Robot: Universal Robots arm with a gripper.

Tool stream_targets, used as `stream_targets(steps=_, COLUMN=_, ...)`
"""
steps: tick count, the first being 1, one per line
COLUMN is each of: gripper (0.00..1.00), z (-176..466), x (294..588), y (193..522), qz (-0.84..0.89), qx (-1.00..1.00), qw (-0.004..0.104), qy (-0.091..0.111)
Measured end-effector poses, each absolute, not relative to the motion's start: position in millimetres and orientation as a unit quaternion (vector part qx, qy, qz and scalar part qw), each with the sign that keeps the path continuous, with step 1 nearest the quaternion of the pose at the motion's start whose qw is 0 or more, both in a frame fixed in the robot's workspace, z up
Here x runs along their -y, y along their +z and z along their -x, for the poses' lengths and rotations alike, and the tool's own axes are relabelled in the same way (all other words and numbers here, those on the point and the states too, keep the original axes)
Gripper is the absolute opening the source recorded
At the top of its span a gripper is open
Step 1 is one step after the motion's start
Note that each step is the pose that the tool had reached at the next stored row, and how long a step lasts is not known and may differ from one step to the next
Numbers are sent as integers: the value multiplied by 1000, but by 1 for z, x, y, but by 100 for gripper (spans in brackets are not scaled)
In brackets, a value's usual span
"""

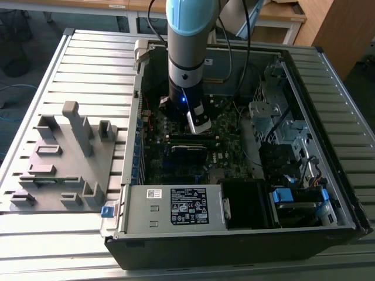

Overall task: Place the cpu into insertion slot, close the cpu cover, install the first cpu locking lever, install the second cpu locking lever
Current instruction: 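Install the second cpu locking lever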

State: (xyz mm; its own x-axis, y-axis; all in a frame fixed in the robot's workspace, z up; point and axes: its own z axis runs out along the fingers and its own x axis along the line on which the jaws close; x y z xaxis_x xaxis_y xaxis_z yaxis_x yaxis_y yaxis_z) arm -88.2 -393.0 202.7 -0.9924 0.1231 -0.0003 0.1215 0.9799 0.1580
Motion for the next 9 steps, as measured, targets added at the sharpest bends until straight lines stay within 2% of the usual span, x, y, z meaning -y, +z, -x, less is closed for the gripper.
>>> stream_targets(steps=4, gripper=10, z=88, x=394, y=202, qz=-62, qx=-994, qw=4, qy=90)
stream_targets(steps=9, gripper=10, z=88, x=396, y=202, qz=-62, qx=-994, qw=4, qy=95)
